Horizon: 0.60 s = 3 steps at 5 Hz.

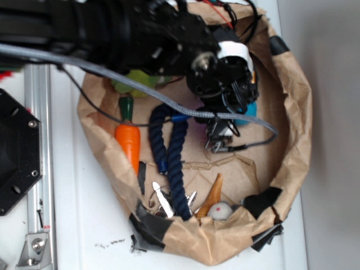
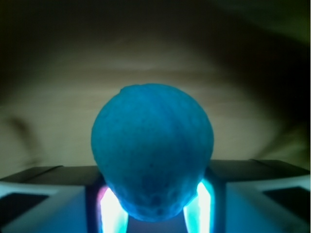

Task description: Grab the blue ball.

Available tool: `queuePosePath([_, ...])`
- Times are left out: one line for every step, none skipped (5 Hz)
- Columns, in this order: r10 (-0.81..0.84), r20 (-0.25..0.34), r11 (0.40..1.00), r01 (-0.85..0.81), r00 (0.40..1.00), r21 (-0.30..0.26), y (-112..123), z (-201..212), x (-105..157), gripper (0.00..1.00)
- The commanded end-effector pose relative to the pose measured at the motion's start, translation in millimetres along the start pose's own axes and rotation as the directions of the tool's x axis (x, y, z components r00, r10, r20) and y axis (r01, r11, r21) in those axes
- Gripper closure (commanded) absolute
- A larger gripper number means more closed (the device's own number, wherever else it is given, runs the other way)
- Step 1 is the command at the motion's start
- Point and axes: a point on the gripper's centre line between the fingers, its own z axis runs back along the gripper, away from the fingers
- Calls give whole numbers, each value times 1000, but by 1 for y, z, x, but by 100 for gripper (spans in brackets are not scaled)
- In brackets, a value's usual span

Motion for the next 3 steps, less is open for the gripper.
queuePosePath([-90,-209,996,82,974,-47,-26,102,3,100])
queuePosePath([102,-270,994,-110,957,-13,-27,97,-6,100])
queuePosePath([126,-278,990,-137,952,-20,-25,90,-9,100])
